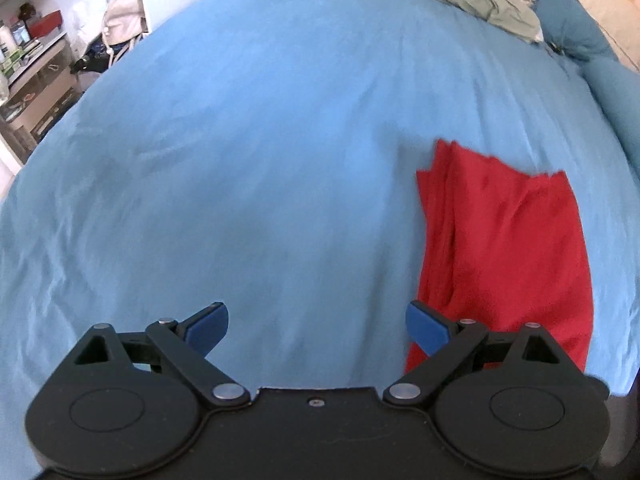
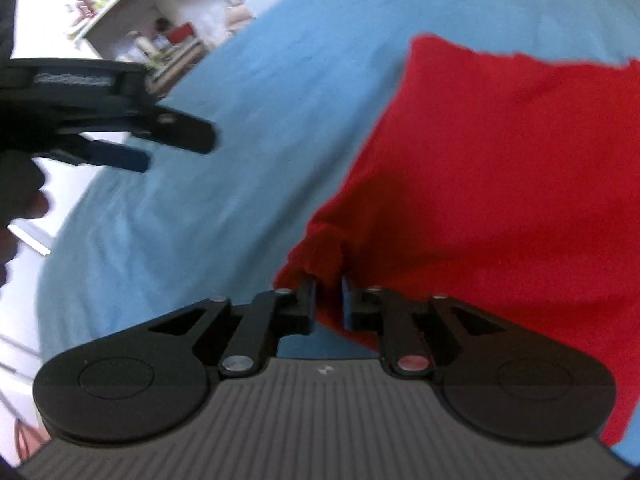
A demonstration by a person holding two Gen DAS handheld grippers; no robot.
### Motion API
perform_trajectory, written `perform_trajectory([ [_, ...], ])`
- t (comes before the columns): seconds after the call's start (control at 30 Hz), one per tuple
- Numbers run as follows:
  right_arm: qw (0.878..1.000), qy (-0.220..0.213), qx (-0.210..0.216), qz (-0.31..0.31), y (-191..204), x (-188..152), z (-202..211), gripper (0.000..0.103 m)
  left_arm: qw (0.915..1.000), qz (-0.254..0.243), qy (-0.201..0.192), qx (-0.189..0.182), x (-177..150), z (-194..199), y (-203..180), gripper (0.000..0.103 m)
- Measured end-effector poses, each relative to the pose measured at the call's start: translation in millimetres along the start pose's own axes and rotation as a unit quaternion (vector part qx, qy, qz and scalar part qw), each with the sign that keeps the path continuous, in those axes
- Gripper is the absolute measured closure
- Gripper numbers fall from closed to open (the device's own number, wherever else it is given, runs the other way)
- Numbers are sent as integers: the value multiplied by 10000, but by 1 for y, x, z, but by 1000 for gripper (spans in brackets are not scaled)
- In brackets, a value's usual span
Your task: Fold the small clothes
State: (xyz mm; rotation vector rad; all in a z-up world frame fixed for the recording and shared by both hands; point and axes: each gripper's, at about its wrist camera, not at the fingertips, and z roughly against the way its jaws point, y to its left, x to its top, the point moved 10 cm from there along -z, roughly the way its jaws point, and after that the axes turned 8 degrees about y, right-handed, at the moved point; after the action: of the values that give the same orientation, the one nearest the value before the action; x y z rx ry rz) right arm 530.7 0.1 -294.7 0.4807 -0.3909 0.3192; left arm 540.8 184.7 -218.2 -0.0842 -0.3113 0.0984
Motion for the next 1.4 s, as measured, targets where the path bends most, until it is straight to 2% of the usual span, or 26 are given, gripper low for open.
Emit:
perform_trajectory([
  [0.03, 9999, -28, 124, -111, 0, -1, 3, 53, 10000, -48, 20, -1, -4, 0, -1, 5],
  [0.07, 9994, -32, 235, -255, 1, -1, 8, 38, 9999, -112, 58, -25, -7, -2, -4, 5],
  [0.1, 9988, -50, 296, -375, 1, -1, 15, 30, 9997, -193, 91, -69, -11, -2, -7, 5],
  [0.2, 9980, -286, 239, -509, -8, -3, 54, 24, 9987, -467, 69, -208, -18, 2, -25, 5],
  [0.27, 9975, -473, -133, -504, -20, -6, 80, 19, 9974, -676, 21, -266, -22, 2, -40, 5],
  [0.33, 9932, -598, -888, -459, -42, -10, 101, 17, 9958, -866, -26, -283, -23, -2, -55, 5],
  [0.4, 9870, -641, -1382, -510, -67, -14, 114, 17, 9954, -911, -8, -280, -25, -14, -67, 5],
  [0.5, 9813, -440, -1695, -804, -102, -27, 113, 17, 9959, -871, 147, -199, -32, -36, -72, 5],
  [0.6, 9771, -217, -1841, -1043, -131, -43, 105, 17, 9956, -858, 232, 302, -41, -53, -55, 4],
  [0.63, 9754, -141, -1901, -1106, -139, -50, 103, 17, 9959, -803, 295, 307, -45, -59, -49, 4],
  [0.73, 9772, -130, -1765, -1177, -148, -60, 101, 17, 9977, -553, 375, 101, -52, -64, -37, 4],
  [0.9, 9782, 52, -1825, -991, -144, -52, 99, 15, 9953, -902, 216, 273, -50, -49, -45, 7],
  [0.97, 9794, 49, -1722, -1053, -143, -54, 116, 15, 9959, -887, 6, 193, -44, -25, -52, 6],
  [1.03, 9789, 57, -1755, -1045, -139, -46, 131, 15, 9955, -878, -366, 54, -29, 4, -63, 3],
  [1.1, 9787, 278, -1777, -991, -138, -38, 144, 11, 9926, -953, -724, -189, -10, 26, -74, 0],
  [1.17, 9818, 334, -1634, -907, -136, -25, 154, 7, 9905, -1023, -835, -384, 7, 31, -83, 0],
  [1.2, 9833, 271, -1550, -911, -138, -15, 159, 0, 9903, -1045, -783, -484, 16, 27, -87, 0],
  [1.27, 9847, 87, -1470, -931, -144, 1, 166, 0, 9907, -1052, -593, -630, 31, 7, -90, 0],
  [1.33, 9849, 167, -1449, -934, -154, 12, 163, 0, 9921, -1017, -456, -568, 44, -15, -87, 1],
  [1.4, 9835, 300, -1352, -1165, -170, 19, 150, 0, 9926, -991, -146, -692, 48, -41, -85, 12],
])
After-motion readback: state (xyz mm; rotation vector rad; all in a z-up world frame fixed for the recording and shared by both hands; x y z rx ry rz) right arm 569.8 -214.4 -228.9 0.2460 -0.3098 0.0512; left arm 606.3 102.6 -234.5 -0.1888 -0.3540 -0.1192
